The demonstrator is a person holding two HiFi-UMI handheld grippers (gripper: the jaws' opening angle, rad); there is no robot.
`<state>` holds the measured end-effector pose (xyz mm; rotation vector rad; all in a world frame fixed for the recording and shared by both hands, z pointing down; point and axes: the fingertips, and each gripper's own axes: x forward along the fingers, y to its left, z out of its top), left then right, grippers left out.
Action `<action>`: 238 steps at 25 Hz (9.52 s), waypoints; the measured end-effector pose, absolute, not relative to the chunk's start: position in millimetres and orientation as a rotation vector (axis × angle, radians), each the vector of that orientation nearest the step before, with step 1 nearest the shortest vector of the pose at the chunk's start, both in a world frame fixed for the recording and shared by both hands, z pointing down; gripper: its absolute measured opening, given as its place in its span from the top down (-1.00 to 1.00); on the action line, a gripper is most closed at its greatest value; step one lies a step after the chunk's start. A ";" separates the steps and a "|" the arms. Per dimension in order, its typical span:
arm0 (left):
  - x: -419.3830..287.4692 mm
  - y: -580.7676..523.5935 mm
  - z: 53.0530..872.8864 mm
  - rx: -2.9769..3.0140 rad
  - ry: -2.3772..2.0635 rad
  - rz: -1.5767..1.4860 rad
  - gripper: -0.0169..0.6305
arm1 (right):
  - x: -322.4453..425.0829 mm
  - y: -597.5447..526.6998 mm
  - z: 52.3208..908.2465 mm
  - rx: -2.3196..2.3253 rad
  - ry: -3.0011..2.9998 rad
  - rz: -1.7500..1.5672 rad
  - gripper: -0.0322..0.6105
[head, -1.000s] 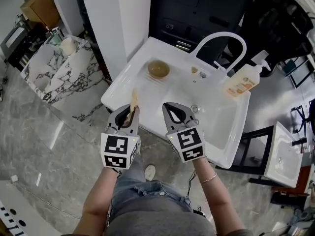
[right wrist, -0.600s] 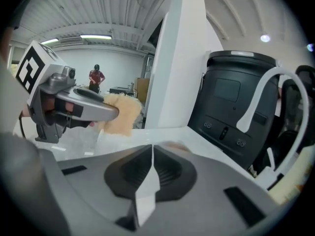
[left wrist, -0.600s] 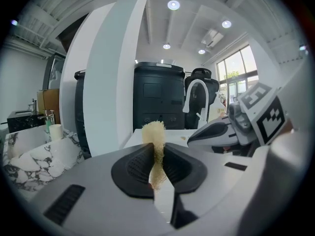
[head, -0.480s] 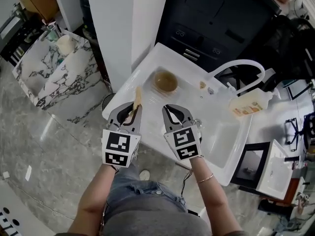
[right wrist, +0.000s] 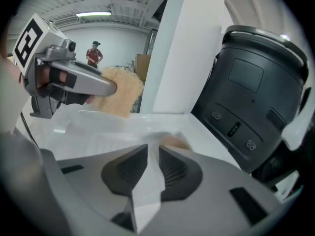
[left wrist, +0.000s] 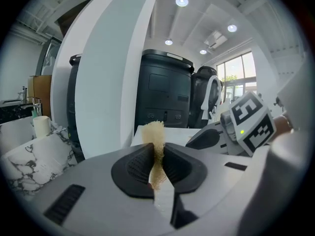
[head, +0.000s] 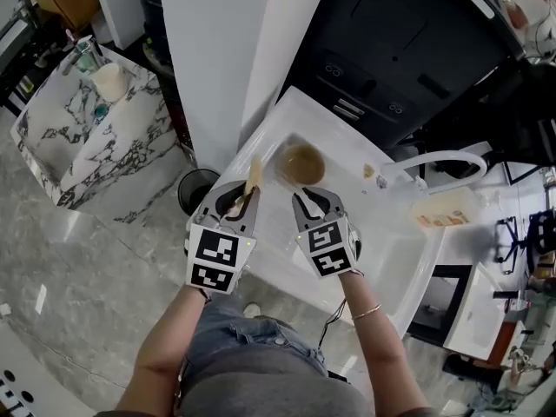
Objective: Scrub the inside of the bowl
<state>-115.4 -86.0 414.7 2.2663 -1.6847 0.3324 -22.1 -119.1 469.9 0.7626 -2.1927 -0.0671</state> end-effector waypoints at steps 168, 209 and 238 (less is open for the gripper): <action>133.2 -67.0 387.5 2.668 -0.640 0.802 0.81 | 143.4 -82.7 399.7 1.313 -2.939 1.155 0.83; 70.1 -107.2 400.6 2.560 -0.463 0.940 0.81 | 109.4 -79.3 397.6 0.903 -2.995 1.256 0.83; 58.2 -151.6 349.8 2.686 -0.594 0.610 0.81 | 126.2 -89.6 382.6 0.755 -3.084 1.415 0.83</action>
